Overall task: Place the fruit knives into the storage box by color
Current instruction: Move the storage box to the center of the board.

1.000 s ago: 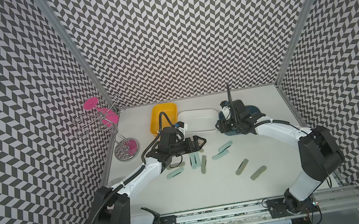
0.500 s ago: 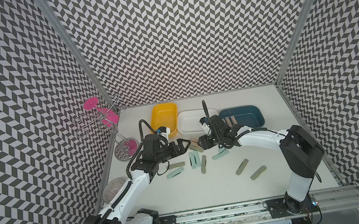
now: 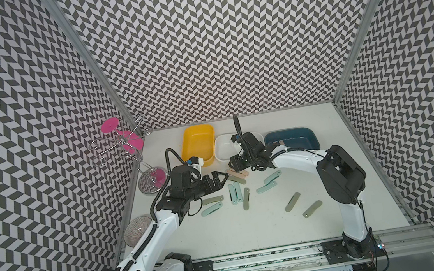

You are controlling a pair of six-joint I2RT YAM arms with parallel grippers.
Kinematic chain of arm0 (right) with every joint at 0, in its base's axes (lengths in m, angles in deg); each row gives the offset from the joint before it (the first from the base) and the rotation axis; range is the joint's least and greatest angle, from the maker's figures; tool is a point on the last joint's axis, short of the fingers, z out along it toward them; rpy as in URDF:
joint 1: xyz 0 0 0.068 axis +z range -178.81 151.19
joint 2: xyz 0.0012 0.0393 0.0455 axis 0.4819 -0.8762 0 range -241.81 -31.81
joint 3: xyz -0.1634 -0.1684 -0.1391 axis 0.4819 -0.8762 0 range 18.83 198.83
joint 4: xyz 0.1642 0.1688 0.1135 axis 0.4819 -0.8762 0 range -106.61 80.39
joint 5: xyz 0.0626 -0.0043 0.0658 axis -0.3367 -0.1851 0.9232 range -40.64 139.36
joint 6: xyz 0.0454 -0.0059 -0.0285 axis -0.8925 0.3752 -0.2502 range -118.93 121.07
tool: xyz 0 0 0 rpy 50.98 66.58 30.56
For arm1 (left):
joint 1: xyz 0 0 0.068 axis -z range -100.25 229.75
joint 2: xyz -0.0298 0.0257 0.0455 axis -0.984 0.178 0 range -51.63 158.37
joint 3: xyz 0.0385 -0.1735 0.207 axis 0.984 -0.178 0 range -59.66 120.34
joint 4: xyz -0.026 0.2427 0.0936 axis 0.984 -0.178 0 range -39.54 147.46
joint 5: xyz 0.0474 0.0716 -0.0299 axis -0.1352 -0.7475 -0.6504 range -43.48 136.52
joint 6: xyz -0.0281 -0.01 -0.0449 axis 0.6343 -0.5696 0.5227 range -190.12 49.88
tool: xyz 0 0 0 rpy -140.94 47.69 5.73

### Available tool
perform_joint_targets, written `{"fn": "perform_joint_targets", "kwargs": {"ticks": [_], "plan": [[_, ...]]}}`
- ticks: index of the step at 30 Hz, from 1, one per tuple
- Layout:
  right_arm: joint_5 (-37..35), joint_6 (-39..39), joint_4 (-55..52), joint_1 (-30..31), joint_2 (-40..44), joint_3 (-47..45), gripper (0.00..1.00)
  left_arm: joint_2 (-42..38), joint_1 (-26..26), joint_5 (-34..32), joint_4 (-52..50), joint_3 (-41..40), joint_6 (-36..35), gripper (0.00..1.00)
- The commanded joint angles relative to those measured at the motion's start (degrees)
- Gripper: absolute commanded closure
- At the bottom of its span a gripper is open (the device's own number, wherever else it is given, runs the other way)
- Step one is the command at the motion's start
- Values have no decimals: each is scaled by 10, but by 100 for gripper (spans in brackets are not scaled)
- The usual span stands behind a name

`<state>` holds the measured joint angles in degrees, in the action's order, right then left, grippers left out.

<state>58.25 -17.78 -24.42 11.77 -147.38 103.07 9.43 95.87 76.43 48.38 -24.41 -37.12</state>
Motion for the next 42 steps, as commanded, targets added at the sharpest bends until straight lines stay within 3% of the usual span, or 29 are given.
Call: {"fn": "perform_joint_targets", "kwargs": {"ticks": [1,6,16,32,42], "plan": [[-11,9,4,-6,-22,27,51,-13,-5,8,-10,-8,-7,0],[-5,21,-6,-6,-9,20,52,-16,-7,8,-7,-12,-4,0],[-16,10,42,-6,75,-121,52,-2,-7,16,10,-12,5,0],[-36,50,31,-39,12,-54,53,-4,-7,16,21,-25,17,0],[-56,57,55,-8,35,-120,54,-4,-7,17,29,-29,21,0]]}}
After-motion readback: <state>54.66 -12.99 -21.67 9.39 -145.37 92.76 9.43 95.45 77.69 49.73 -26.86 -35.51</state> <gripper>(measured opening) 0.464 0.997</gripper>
